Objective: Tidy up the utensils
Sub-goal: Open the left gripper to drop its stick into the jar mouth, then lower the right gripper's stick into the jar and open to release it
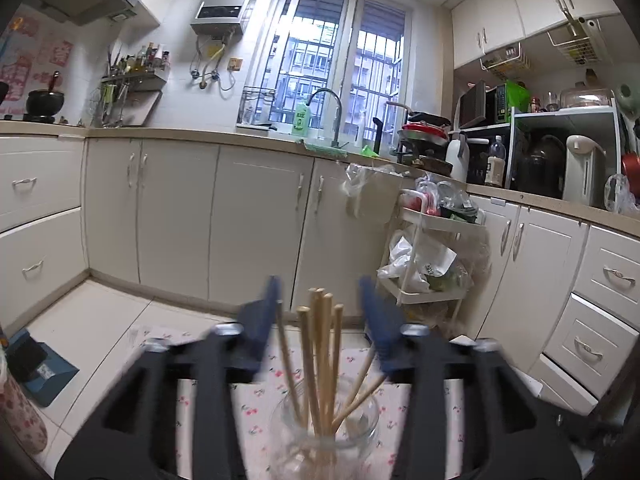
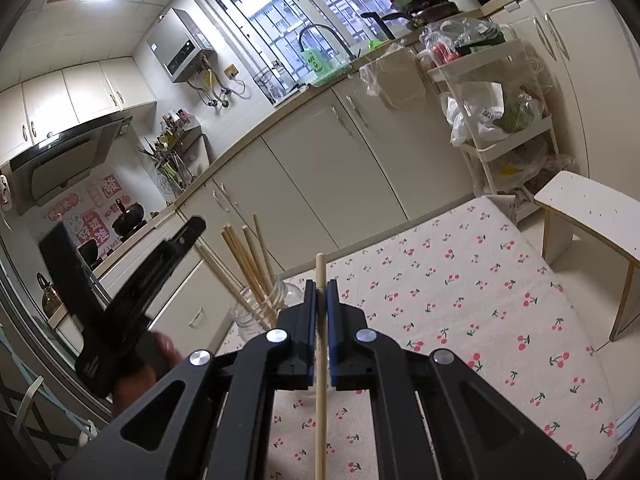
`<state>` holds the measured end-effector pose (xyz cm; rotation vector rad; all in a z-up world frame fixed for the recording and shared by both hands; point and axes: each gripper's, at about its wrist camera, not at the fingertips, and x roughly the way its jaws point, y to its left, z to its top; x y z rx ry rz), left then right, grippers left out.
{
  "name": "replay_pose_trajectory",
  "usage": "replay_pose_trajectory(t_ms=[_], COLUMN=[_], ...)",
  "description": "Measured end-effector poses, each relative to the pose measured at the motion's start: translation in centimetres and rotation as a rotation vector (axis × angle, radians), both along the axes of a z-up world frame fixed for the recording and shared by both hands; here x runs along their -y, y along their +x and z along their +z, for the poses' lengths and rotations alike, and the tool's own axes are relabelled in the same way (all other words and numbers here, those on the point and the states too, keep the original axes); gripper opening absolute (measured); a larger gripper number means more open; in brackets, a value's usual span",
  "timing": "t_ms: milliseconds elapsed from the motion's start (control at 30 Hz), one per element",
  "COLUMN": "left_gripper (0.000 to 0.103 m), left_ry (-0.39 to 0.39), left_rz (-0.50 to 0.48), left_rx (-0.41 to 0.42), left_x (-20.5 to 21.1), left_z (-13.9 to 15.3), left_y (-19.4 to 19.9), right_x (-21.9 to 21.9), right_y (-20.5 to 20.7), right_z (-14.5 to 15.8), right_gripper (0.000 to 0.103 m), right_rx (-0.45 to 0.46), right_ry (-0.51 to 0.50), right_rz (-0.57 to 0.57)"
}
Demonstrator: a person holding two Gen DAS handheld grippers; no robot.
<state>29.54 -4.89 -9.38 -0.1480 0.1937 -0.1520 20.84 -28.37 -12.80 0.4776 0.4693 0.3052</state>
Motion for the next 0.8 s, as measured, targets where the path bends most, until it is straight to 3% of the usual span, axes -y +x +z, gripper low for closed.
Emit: replay_pose_trajectory(t_ms=[167,300,467,633,800], left_gripper=[0.073,0.08,0.081,0.082,0.083], left_ry=[-0.032,-0.088,-0.195,-0.26,-0.305], left_rz=[0.069,0.162,0.237,0.255,0.253], left_rx=[-0.014,-0.116,-0.227,-0.238,-0.229], left_x=[-3.3,-6.6,-10.0,-11.7,-12.4], left_z=[-0.6,-4.0,-7.9,-9.4,-9.8], left_y=[-3.7,-5.7,-6.5,-6.9,-6.7], right_x=[-0.8,-3.0,-6.1,-8.4,-10.0], right_y=[-0.6,0.0,2.8,6.0,8.7], right_z=[2.8,5.8,8.5,9.6,8.4], right_gripper=[0.006,0.006,0.006,0.006,0.006], right_rx=[0.101,0.216,0.341,0.426,0.432], right_ry=[0.01,0.002,-0.001,-0.036,-0.094], right_rz=[-0.029,-0.042,-0.069,-0.126,-0.143])
